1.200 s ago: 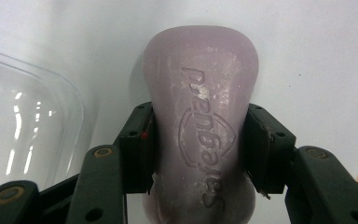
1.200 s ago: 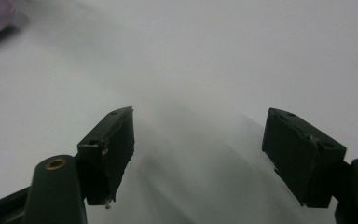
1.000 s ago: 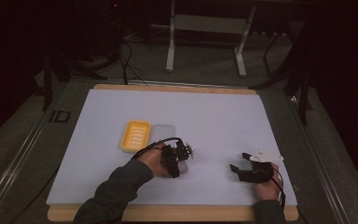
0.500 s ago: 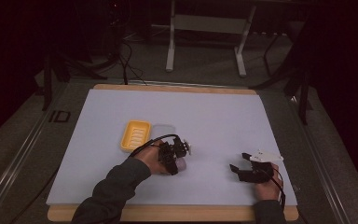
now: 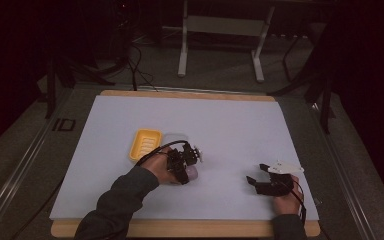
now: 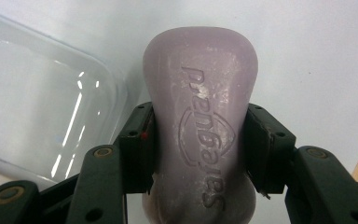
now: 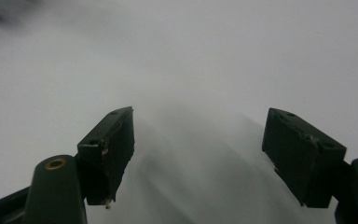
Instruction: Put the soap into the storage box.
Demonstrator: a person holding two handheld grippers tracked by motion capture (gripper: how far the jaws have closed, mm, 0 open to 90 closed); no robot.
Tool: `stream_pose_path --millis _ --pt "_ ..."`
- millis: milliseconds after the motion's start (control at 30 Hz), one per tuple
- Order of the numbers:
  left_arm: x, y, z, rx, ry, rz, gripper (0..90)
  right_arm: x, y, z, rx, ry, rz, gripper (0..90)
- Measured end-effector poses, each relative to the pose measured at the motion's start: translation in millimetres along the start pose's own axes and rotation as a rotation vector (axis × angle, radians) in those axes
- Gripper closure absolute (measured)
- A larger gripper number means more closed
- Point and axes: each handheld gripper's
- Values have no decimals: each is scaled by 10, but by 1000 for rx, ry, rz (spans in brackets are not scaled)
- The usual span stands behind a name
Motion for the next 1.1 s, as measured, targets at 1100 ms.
stream_pose_path --millis 1100 --pt "216 -227 -225 1 -87 68 499 5 -7 5 1 1 10 248"
Point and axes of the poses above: each handheld gripper's, and its own axes: y roughly forward along the jaws, x roughly out of its underside, z roughly to its right, and after that the axes turned 12 degrees about -z, right-handed
